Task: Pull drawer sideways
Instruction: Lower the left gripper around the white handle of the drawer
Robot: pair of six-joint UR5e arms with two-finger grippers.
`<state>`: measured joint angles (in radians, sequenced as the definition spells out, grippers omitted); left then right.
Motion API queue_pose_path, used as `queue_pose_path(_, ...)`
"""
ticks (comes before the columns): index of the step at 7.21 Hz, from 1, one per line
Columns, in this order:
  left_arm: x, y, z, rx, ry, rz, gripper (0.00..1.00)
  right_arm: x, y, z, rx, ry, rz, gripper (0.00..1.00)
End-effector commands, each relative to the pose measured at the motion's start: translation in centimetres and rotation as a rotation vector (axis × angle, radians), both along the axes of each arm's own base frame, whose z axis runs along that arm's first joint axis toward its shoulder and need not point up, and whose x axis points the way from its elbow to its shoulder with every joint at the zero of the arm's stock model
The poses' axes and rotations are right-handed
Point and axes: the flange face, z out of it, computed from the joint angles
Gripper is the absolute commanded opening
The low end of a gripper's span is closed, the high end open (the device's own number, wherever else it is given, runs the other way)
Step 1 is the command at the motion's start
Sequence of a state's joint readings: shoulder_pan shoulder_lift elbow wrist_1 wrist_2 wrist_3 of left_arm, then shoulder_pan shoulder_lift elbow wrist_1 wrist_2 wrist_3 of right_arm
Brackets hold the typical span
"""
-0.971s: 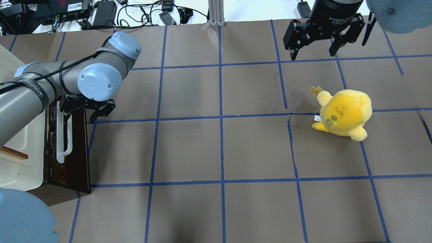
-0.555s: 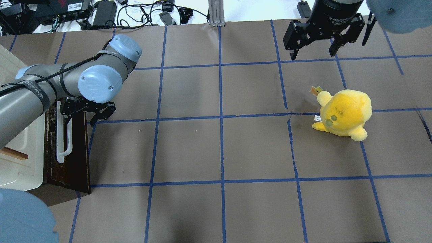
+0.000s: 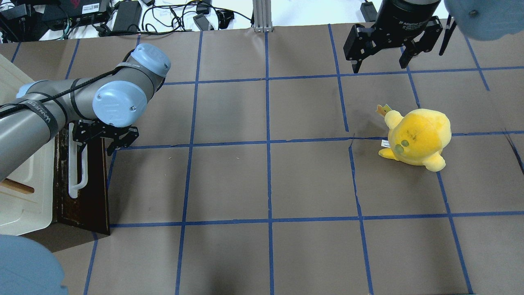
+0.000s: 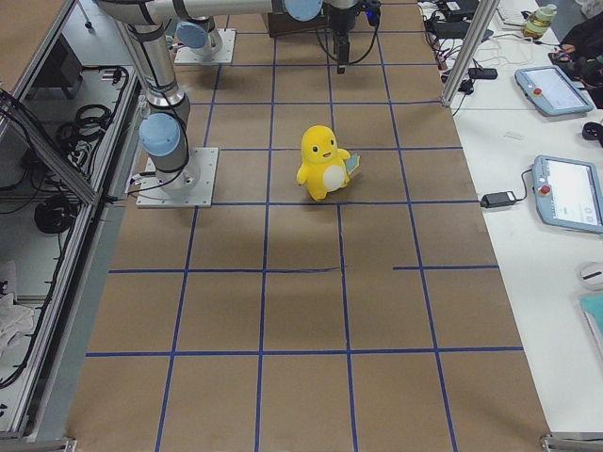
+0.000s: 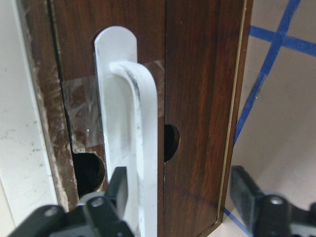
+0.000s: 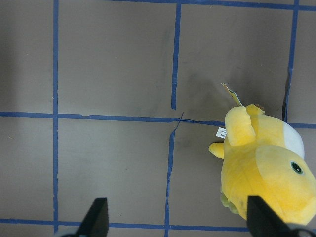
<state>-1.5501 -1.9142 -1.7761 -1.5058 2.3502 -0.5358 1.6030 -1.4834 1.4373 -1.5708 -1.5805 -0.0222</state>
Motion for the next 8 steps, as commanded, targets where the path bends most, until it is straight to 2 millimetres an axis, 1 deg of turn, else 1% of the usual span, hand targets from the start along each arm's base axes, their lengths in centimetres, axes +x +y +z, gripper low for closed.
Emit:
queue_pose_path(1, 1.03, 0.12, -0.16, 0.011, 0.000, 0.013, 0.74, -0.01, 0.00, 0.00, 0.000, 0.001, -0.001, 1.00)
queue_pose_path(3, 0.98, 0.14, -0.21, 0.006, 0.004, 0.021, 0.74, -0.01, 0.00, 0.00, 0.000, 0.001, -0.001, 1.00)
queue_pose_path(6, 1.10, 0.13, -0.10, 0.012, 0.004, 0.014, 0.71, 0.00, 0.00, 0.00, 0.000, -0.001, -0.001, 1.00)
queue_pose_path(8, 1.75, 0.09, -0.10, 0.012, 0.004, 0.026, 0.71, 0.00, 0.00, 0.00, 0.000, -0.001, -0.001, 1.00)
